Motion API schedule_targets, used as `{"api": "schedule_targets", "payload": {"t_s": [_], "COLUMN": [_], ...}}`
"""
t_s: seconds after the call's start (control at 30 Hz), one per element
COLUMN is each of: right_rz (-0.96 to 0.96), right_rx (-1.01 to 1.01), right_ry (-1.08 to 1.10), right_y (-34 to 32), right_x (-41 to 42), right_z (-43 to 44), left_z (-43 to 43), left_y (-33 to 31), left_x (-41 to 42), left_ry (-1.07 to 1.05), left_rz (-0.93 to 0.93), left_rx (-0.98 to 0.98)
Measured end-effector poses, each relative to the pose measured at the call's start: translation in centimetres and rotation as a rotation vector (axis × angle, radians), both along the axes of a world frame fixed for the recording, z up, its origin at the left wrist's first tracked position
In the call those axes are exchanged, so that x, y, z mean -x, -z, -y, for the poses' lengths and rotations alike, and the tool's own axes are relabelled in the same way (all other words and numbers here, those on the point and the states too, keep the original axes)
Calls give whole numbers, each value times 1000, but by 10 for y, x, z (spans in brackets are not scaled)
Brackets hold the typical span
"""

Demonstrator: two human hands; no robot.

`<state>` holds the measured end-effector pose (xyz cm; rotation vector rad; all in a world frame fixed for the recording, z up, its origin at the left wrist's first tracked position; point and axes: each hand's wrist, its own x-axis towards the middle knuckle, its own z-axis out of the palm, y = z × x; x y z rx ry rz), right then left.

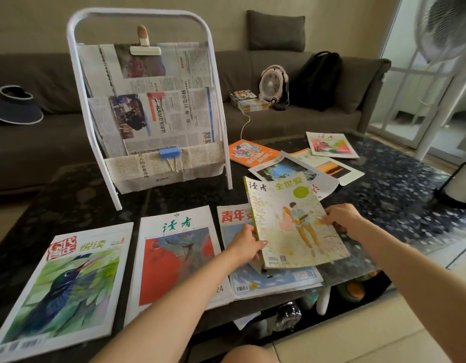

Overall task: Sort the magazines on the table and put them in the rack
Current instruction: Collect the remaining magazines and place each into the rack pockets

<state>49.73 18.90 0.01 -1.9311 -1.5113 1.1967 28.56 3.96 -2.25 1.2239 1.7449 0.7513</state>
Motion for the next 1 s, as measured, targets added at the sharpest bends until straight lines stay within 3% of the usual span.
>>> {"api": "schedule_targets", "payload": {"t_s": [0.1, 0.27, 0.33, 0.43, 0.57, 0.67, 0.87, 1.0], "right_rz": [125, 391, 433, 450, 575, 493, 127, 224], "right_rx": [26, -22, -23, -47, -177, -275, -293, -343], "right_ry": [92, 53, -54, -20, -31, -72, 27, 88], "right_y": [7, 10, 14, 16, 11, 7, 0, 9], "right_x": [-28, -62, -67, -59, -37, -25, -7, -5], "right_z": [-10, -11, -13, -12, -13, -24, -72, -116], "left_z": [-11, -19, -23, -23, -32, -46, -93, -124], "left_y": [1, 3, 7, 6, 2, -2, -11, -10], "left_x": [-23, -53, -55, -51, -46, -45, -41, -31], "left_ry": [77, 238, 248, 279, 293, 319, 332, 352], "left_rz": [-30, 35, -100, -478, -632, -635, -682, -705], "left_rx": [35, 159, 130, 59, -47, -66, -212, -277]}}
